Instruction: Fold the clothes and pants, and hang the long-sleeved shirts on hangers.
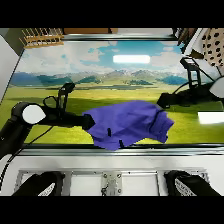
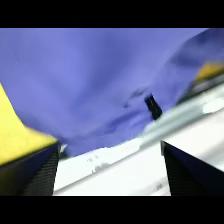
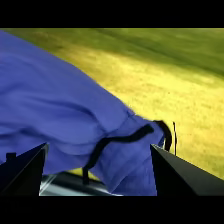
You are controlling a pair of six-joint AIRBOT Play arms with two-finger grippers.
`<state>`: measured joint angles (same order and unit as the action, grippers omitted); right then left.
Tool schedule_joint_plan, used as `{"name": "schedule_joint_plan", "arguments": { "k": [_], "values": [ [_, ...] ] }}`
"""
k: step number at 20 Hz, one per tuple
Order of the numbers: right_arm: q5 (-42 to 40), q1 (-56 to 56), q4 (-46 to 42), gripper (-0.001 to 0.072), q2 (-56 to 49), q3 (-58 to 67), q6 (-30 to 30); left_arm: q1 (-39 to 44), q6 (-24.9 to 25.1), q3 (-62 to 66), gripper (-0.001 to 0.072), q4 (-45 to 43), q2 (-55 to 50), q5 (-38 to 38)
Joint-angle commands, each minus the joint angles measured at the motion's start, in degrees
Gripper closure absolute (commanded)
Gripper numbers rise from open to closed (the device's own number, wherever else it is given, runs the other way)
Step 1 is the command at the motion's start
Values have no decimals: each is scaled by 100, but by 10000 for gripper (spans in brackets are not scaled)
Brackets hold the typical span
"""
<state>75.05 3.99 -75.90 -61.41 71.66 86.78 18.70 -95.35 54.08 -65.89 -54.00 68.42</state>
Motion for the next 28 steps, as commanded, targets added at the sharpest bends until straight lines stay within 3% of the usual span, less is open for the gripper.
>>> {"name": "schedule_joint_plan", "arguments": {
  "k": [1,4,7,12,21,24,25,27,28],
  "values": [
    [-605,-146,13,2,-555,214,2,-857,-61,155,32,-11,-686,-599],
    [-389,-186,-2,2,-293,186,0,-1563,-46,48,32,-7,-1191,-407],
    [-282,-170,0,2,13,24,2,-1644,-42,-592,32,48,-1622,-743],
    [-254,-170,0,2,249,-315,4,-1239,1130,-986,32,1952,-2544,-1143],
    [-262,-170,2,2,271,-527,4,-391,1045,-975,32,2326,-2935,-1390],
    [-258,-173,-2,1,271,-535,-2,-212,1045,-973,33,2715,-2940,-1869],
    [-258,-181,-7,2,273,-560,-2,-153,1043,-960,83,2752,-2940,-2004],
    [-260,-278,-2,2,271,-741,-48,-142,1049,-828,599,2741,-2940,-2044],
    [-264,-369,-2,2,269,-925,-94,-170,1054,-723,702,2686,-2933,-2028]
  ]
}}
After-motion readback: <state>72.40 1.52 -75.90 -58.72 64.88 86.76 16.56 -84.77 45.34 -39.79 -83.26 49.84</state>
